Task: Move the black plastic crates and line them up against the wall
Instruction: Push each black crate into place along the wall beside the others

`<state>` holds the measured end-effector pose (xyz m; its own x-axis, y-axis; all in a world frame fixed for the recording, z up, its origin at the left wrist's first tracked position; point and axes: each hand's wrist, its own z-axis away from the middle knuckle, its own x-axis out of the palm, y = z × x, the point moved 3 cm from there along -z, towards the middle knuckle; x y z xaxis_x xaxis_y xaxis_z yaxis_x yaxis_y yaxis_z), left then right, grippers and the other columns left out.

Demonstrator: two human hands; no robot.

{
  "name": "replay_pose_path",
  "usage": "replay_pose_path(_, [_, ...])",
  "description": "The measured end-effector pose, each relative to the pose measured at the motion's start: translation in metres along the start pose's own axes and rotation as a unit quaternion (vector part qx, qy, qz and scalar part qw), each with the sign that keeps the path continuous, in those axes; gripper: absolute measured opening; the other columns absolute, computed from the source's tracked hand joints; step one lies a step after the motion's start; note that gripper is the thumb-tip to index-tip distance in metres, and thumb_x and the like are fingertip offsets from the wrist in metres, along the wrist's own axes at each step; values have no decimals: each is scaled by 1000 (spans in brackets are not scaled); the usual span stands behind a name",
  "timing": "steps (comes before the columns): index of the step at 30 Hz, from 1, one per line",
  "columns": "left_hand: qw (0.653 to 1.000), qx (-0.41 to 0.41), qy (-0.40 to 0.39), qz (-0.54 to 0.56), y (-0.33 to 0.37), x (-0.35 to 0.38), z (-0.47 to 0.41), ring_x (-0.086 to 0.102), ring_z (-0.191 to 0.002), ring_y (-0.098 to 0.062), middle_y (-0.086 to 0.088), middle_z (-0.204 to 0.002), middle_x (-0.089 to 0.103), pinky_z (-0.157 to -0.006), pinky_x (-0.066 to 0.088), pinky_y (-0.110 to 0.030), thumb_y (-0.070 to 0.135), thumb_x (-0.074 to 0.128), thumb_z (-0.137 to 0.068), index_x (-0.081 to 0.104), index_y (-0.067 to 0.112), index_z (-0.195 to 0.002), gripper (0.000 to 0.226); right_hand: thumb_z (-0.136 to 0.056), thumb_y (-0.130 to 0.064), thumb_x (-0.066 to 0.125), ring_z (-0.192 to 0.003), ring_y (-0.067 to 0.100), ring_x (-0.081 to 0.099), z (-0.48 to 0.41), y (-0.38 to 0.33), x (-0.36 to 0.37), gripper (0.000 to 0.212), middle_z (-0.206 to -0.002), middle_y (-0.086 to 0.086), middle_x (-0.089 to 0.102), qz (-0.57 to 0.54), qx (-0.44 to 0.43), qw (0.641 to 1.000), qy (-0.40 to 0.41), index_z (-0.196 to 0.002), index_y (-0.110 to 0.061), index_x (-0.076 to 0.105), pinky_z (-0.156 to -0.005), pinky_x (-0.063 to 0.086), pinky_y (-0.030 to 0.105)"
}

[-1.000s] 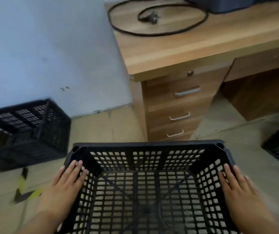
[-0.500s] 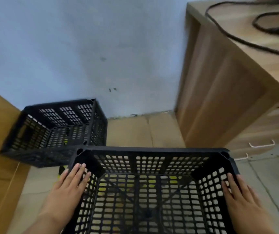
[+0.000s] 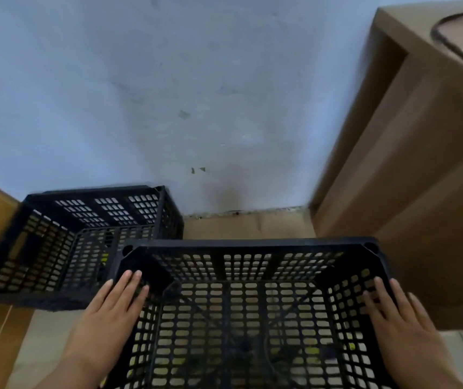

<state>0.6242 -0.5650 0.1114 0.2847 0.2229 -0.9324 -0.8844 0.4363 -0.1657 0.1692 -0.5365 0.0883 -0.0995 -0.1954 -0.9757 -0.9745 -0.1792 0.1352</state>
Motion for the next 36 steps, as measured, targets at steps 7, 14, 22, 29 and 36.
replay_pose_path(7, [1000, -9, -6, -4, -18, 4, -105, -11, -145, -19, -20, -126, 58, -117, -7, -35, 9, 40, -68, 65, 4, -111, 50, -91, -23, 14, -146, 19, -10, -91, 43, 48, 52, -159, 0, -10, 35, 8, 999, 17, -124, -4, 49, -116, -7, 33])
replay_pose_path(14, [997, -72, -17, -21, -24, 19, -203, -30, -136, -16, -12, -152, -9, -97, -39, -34, 12, 59, -80, 10, 17, -146, 83, -65, -22, 36, -146, 22, -13, -155, 80, 113, 63, -159, 0, -13, 81, -5, 995, -52, -127, -13, 38, -115, -9, 35])
replay_pose_path(22, [989, -96, -90, -66, -46, 42, -292, -38, -128, -21, -8, -137, -42, -86, -41, -36, 16, 36, -92, -28, 15, -137, 79, -53, -16, 64, -145, 21, -16, -220, 81, 180, 75, -159, 5, -8, 69, 15, 987, -144, -126, -9, 54, -114, -11, 34])
replay_pose_path(29, [993, -98, -52, -31, -77, 89, -322, -62, -106, -18, -7, -141, -38, -86, -46, -34, 11, 35, -89, -28, 18, -133, 77, -29, -9, 81, -146, 21, -14, -260, 57, 216, 96, -157, 12, 11, 48, 9, 983, -175, -123, -5, 59, -116, -12, 34])
replay_pose_path(36, [997, -77, 14, 19, -95, 125, -319, -15, -144, -17, -16, -141, 36, -117, -11, -34, -3, 78, -46, 52, 4, -127, 86, -42, 0, 76, -145, 18, -16, -263, 39, 231, 80, -140, 20, 42, 37, 38, 981, -184, -120, -4, 61, -116, -12, 34])
